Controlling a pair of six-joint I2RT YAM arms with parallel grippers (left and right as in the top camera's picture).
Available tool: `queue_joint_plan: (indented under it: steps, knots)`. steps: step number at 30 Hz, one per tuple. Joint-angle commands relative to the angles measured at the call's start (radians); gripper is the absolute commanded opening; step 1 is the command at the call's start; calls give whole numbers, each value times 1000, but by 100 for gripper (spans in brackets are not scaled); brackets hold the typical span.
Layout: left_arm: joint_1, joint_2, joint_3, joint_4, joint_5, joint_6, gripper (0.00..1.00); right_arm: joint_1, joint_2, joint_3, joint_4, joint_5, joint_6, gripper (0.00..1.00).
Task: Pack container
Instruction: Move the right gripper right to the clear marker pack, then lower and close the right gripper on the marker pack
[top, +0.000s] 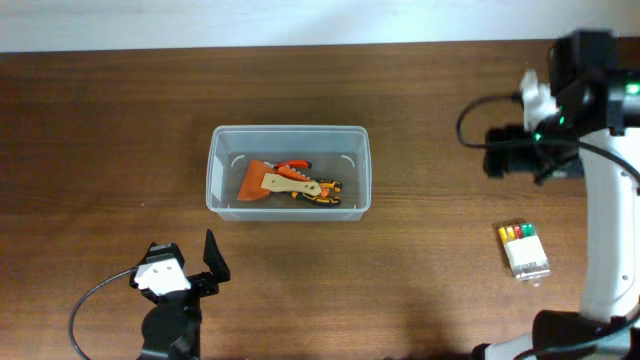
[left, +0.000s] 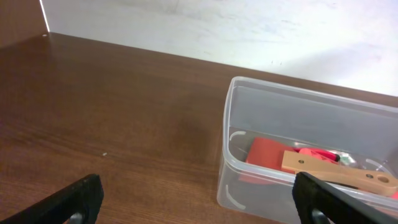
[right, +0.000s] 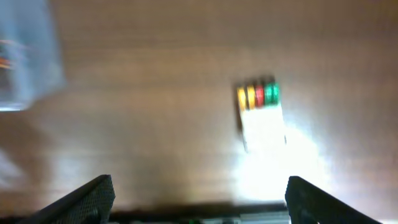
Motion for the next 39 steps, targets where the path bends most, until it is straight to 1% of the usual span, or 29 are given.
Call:
queue_joint_plan:
  steps: [1,4,5,8,9,11,13,16,19,20,31,36,39]
  knots:
    - [-4,-5,-3,-2,-3,9,99,-48,-64,-194,68,63,17,88]
    - [-4,-5,-3,-2,-3,9,99,-93,-103,-375,171,74,23,88]
    - [-4,-5,-3,-2,-3,9,99,-125,-117,-476,238,80,23,89]
    - [-4,-5,-3,-2,-3,9,99,-186,-116,-616,354,74,23,90]
    - [-4,-5,-3,-2,-3,9,99,-204,-116,-653,386,73,19,93]
    - [-4,-5,-3,-2,-3,9,99,-240,-116,-720,449,69,-13,94]
    - [-4,-5,-3,-2,-3,9,99,-258,-116,-749,489,71,-20,95]
    - [-4,-5,-3,-2,-3,9,99,-279,-116,-781,541,72,-68,96]
    - [-4,-5,-3,-2,-3,9,99,-304,-116,-783,566,75,-68,100]
    - [-4,-5,-3,-2,-3,9,99,-314,-115,-783,573,74,-68,99]
    - [-4,-5,-3,-2,-3,9,99,-385,-59,-784,647,78,-132,100]
    - [-4,-5,-3,-2,-3,9,99,-385,10,-784,661,73,-148,99]
    - [-4,-5,-3,-2,-3,9,99,-384,56,-784,688,21,-166,99]
